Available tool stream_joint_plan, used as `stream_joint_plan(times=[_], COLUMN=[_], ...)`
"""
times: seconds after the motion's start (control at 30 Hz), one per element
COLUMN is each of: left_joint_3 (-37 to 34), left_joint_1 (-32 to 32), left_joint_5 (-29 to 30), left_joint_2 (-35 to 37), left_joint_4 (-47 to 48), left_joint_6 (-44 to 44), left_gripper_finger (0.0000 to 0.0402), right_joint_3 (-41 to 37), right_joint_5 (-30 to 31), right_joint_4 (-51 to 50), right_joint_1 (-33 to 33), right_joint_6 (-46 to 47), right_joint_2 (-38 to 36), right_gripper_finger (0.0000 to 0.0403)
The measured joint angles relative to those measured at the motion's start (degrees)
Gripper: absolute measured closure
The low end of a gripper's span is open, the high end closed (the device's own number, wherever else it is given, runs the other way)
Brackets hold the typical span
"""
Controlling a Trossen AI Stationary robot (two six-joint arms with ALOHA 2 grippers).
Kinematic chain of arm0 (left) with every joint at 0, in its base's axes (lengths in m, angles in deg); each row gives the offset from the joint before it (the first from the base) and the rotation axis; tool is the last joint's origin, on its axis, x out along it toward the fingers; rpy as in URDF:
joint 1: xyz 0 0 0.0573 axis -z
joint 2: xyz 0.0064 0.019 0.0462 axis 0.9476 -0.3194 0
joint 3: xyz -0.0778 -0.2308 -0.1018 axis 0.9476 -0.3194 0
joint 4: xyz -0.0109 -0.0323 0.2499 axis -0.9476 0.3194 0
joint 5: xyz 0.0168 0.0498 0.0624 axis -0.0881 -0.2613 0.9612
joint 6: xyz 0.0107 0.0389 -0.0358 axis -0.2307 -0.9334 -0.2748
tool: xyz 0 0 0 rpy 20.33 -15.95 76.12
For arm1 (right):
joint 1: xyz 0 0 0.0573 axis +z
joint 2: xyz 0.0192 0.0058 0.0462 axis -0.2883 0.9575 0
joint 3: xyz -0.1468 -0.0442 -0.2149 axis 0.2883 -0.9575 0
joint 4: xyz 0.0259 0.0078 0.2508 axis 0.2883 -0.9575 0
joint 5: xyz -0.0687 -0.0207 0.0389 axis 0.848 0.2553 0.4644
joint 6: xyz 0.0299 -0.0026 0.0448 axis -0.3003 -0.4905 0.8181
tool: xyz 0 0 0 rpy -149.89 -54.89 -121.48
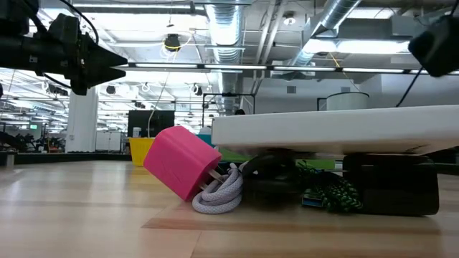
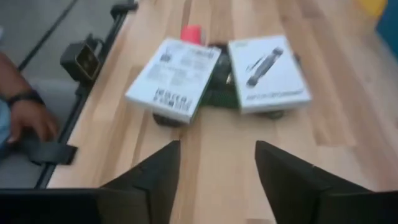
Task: Pick and place items into bin
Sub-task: Put the bottom white box into the dark blue bin
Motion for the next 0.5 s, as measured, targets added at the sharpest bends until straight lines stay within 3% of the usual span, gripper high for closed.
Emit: stream_joint_plan(times=[0.2,0.5], left_joint_3=[-0.02,-0.01], left_joint_1=[0.00,0.00], left_joint_5=[0.00,0.00], left_joint_2=[-0.01,-0.01], left_joint_4=[0.02,0.01], left_joint_6=[0.00,0.00], left_gripper_finger=[0.0189,0.0189], right_joint_3=[0.00,0.02], right_joint_5=[1.23,1.05], right_joint_4=[5.62,22.79], right_joint_1=[0.11,0.09], right_joint_6=[14.99,36.58], right_joint_2=[6.29,13.47], right_gripper_finger=[0.0179,0.0177])
